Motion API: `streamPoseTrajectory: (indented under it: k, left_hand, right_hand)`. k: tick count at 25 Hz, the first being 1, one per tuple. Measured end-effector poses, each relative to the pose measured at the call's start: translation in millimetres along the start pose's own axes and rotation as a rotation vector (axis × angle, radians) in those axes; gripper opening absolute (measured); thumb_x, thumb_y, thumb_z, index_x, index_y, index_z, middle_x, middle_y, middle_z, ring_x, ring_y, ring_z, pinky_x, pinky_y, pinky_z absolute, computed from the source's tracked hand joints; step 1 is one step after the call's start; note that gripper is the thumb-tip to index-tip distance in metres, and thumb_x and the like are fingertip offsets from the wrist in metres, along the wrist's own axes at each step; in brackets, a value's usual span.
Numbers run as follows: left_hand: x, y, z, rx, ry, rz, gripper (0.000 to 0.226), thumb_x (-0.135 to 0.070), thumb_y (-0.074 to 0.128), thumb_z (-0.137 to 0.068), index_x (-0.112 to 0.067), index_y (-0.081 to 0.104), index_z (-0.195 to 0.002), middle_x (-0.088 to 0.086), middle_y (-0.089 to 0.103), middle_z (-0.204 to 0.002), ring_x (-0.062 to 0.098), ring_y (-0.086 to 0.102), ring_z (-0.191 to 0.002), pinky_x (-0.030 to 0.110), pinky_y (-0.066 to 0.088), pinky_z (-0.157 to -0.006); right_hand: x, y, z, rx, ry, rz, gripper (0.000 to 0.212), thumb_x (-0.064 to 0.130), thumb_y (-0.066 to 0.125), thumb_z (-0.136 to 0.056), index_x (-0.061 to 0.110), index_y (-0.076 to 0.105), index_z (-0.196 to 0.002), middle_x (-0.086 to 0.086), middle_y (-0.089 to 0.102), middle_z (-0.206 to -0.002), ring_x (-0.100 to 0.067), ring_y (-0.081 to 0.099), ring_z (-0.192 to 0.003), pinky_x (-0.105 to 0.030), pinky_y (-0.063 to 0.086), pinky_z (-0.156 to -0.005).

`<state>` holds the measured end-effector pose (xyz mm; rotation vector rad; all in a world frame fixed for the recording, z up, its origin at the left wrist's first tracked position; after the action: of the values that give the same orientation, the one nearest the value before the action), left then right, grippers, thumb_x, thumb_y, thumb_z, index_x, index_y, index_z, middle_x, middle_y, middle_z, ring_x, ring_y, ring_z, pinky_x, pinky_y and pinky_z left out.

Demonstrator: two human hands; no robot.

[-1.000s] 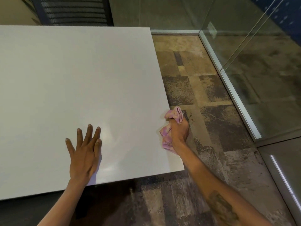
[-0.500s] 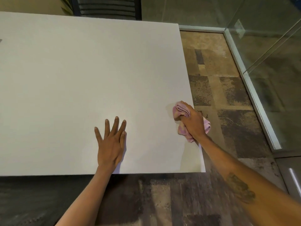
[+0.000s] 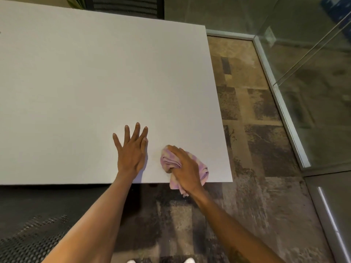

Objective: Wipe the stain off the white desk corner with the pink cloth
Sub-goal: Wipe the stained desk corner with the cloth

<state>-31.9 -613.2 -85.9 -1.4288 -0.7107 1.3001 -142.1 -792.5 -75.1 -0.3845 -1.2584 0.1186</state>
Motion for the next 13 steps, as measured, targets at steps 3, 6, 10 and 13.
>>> streamPoseTrajectory:
  k: [3, 6, 10, 13]
  left_hand:
    - [-1, -7, -7, 0.057, -0.037, 0.119, 0.050, -0.032, 0.018, -0.111, -0.034, 0.028, -0.160, -0.006, 0.019, -0.171, 0.028, 0.004, -0.160, 0.069, -0.002, -0.120]
    - [-6, -22, -12, 0.151, -0.068, 0.074, 0.051, -0.029, 0.014, -0.111, -0.031, 0.030, -0.159, -0.003, 0.017, -0.171, 0.034, 0.003, -0.158, 0.071, 0.001, -0.118]
    - [-19, -44, -8, 0.300, -0.102, 0.099, 0.050, -0.027, 0.015, -0.111, -0.021, 0.034, -0.157, 0.004, 0.014, -0.171, 0.037, 0.006, -0.157, 0.066, 0.010, -0.119]
    - [-27, -52, 8, 0.384, -0.157, 0.213, 0.054, -0.034, 0.016, -0.111, -0.012, 0.029, -0.158, 0.012, 0.019, -0.170, 0.038, 0.012, -0.157, 0.059, 0.015, -0.122]
  right_hand:
    - [5, 16, 27, 0.061, -0.104, 0.127, 0.042, 0.014, 0.054, -0.101, 0.014, 0.057, -0.142, -0.004, 0.060, -0.143, -0.018, 0.054, -0.133, -0.015, 0.037, -0.111]
    - [9, 29, 39, 0.154, -0.107, 0.143, 0.047, 0.023, 0.054, -0.095, 0.011, 0.059, -0.139, -0.007, 0.063, -0.139, -0.018, 0.055, -0.130, -0.022, 0.038, -0.112]
    - [20, 34, 58, 0.224, -0.037, 0.011, 0.041, 0.023, 0.059, -0.090, 0.021, 0.068, -0.129, 0.000, 0.074, -0.120, -0.013, 0.067, -0.115, -0.022, 0.049, -0.101]
    - [28, 20, 69, 0.162, 0.046, -0.224, 0.044, 0.013, 0.062, -0.083, 0.017, 0.070, -0.126, 0.004, 0.075, -0.115, -0.008, 0.069, -0.108, -0.019, 0.052, -0.091]
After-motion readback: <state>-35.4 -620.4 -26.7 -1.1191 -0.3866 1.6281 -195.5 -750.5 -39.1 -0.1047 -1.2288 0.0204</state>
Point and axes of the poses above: each hand's wrist, its own z-axis away from the middle knuckle, its own y-axis out of the palm, x = y × z, the point moved 1 cm from there along -z, towards the middle knuckle
